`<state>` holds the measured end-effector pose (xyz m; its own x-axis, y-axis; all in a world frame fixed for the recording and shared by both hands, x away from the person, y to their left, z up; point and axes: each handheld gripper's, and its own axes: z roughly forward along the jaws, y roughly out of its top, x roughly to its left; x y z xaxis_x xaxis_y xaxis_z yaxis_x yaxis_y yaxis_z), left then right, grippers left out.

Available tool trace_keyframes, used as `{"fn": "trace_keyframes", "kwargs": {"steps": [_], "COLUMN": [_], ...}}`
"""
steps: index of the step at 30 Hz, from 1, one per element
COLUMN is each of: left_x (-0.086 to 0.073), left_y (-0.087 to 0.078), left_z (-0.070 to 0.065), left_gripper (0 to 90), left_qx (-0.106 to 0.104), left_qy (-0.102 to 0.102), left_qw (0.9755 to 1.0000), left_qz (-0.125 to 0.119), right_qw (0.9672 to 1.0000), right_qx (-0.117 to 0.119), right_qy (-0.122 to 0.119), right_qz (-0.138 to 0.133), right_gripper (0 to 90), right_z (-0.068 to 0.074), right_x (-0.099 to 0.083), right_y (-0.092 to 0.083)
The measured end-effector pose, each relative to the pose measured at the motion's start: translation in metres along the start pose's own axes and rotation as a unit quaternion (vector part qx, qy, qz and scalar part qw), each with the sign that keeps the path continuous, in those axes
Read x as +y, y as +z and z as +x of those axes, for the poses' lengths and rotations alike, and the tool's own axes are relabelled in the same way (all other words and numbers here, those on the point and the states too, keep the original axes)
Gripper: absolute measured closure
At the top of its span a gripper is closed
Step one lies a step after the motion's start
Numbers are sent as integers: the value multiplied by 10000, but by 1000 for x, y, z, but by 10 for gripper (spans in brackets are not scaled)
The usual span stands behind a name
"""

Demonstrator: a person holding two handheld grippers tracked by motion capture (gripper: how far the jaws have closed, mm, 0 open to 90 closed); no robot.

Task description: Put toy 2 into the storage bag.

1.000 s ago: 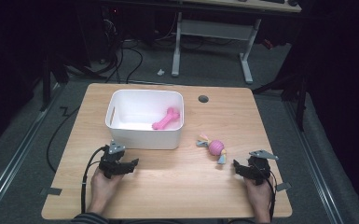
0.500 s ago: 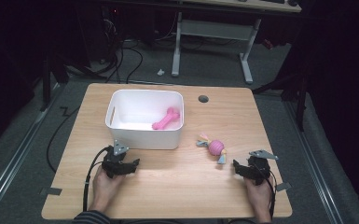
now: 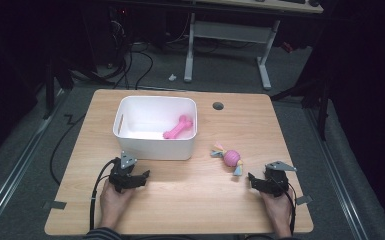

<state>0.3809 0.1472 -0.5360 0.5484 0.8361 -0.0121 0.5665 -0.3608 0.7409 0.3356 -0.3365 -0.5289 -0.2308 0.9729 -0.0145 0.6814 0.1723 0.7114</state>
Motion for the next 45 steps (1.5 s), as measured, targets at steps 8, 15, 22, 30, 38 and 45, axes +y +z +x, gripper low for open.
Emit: {"fn": "trace_keyframes", "kwargs": {"steps": [8, 15, 22, 30, 38, 45], "left_x": [0, 0, 0, 0, 0, 0], "left_y": [0, 0, 0, 0, 0, 0], "left_z": [0, 0, 0, 0, 0, 0], "left_gripper": [258, 251, 248, 248, 248, 248], "left_qx": [-4, -19, -30, -29, -28, -29], "left_qy": [-1, 6, 6, 7, 7, 7], "left_qw": [10000, 10000, 10000, 10000, 10000, 10000], "left_qz": [9, 6, 14, 13, 14, 14], "right_qw": [9998, 9992, 9984, 9960, 9944, 9929], "right_qx": [173, 367, 548, 746, 814, 807], "right_qy": [119, 141, -61, -475, -676, -853], "right_qz": [-54, -71, -159, -106, 12, 165], "right_gripper": [323, 337, 335, 320, 315, 300], "right_z": [-2, 2, 12, 28, 35, 42], "right_x": [-1, 0, 12, 37, 57, 71], "right_y": [-9, -22, -32, -32, -26, -15]}}
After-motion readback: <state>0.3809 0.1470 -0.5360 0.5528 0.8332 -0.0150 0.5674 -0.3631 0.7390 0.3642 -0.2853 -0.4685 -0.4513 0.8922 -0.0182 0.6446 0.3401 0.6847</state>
